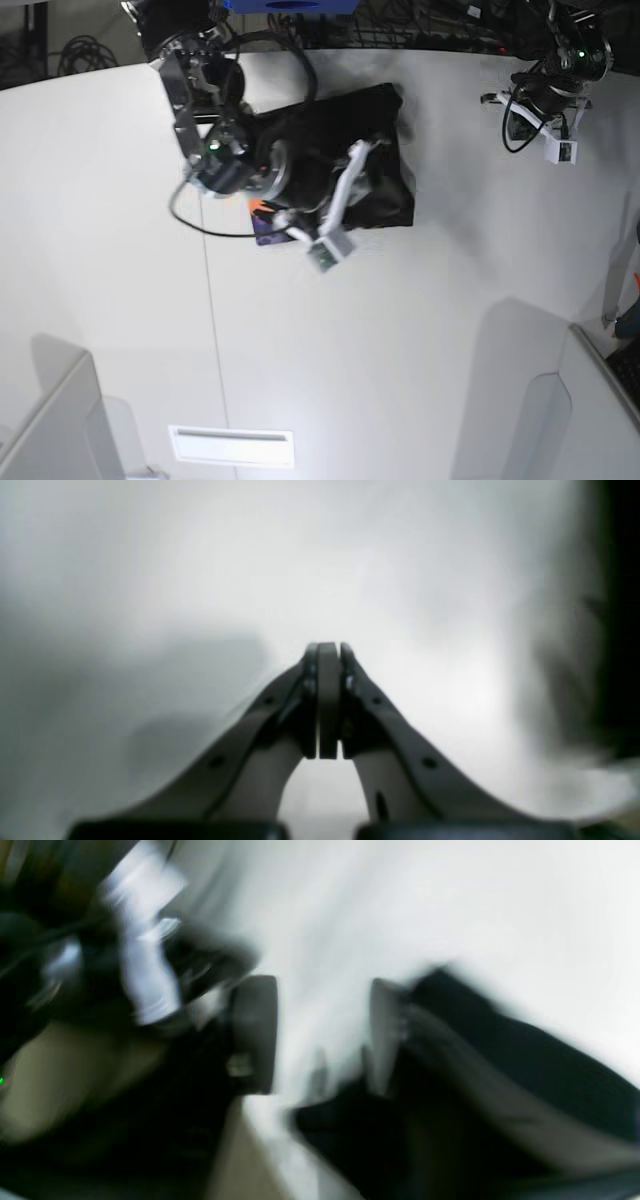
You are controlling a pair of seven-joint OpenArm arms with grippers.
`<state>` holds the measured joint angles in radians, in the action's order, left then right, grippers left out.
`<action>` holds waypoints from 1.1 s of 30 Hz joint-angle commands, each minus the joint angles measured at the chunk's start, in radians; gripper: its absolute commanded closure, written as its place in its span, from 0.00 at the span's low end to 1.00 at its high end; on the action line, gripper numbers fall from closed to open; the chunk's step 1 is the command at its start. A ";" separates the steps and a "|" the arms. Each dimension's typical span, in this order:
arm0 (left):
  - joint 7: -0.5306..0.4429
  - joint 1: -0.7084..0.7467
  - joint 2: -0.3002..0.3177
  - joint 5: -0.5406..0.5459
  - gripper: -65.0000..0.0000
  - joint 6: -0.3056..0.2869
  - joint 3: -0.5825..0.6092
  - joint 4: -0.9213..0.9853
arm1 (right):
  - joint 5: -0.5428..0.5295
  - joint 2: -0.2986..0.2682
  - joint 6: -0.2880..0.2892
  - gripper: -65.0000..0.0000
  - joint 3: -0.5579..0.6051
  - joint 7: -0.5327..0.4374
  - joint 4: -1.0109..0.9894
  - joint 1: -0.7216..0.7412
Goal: Fold the T-shirt properly
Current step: 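Grasp the folded bundle with the right gripper and flip it over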
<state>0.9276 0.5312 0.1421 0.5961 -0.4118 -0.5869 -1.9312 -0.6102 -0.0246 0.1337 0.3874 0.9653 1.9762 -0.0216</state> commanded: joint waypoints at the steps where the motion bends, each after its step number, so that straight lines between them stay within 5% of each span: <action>1: -0.018 0.014 0.015 0.078 1.00 -0.003 -0.006 -0.032 | -0.010 -0.008 -0.003 0.92 -0.052 -0.030 0.015 -0.025; 2: -0.018 0.019 0.017 0.166 1.00 -0.003 -0.006 -0.034 | -0.010 -0.022 -0.001 1.00 -0.106 -0.058 0.013 -0.051; 6: 0.003 0.014 0.018 0.442 1.00 0.003 -0.006 -0.018 | -0.010 -0.062 0.002 1.00 -0.273 -0.131 0.013 -0.157; 10: 0.169 -0.079 0.000 0.516 0.40 0.004 -0.005 -0.017 | -0.010 -0.119 0.002 1.00 -0.308 -0.141 0.013 -0.205; 12: 0.215 -0.130 -0.051 0.502 0.20 0.004 -0.005 -0.009 | -0.010 -0.137 0.002 1.00 -0.310 -0.141 0.013 -0.220; 14: 0.219 -0.170 -0.092 0.445 0.11 0.031 0.000 0.000 | -0.010 -0.139 0.002 1.00 -0.310 -0.141 0.013 -0.228; 20: 0.213 -0.234 -0.114 0.287 0.11 0.063 0.210 0.069 | -0.010 -0.140 0.004 1.00 -0.310 -0.141 0.015 -0.240; 27: 0.167 -0.290 -0.120 0.273 0.18 0.116 0.238 0.292 | -0.010 -0.142 0.004 1.00 -0.311 -0.141 0.015 -0.240; 30: 0.130 -0.293 -0.114 0.272 0.25 0.118 0.311 0.330 | -0.010 -0.142 0.004 1.00 -0.311 -0.141 0.015 -0.240; 33: 0.095 -0.293 -0.097 0.272 0.43 0.118 0.371 0.364 | -0.010 -0.142 0.004 1.00 -0.321 -0.141 0.015 -0.239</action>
<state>0.9989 0.2333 0.0330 0.8917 -0.3031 -0.2111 -1.5616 -0.6083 -0.1616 0.1307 0.0753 0.8467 1.9709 -0.2695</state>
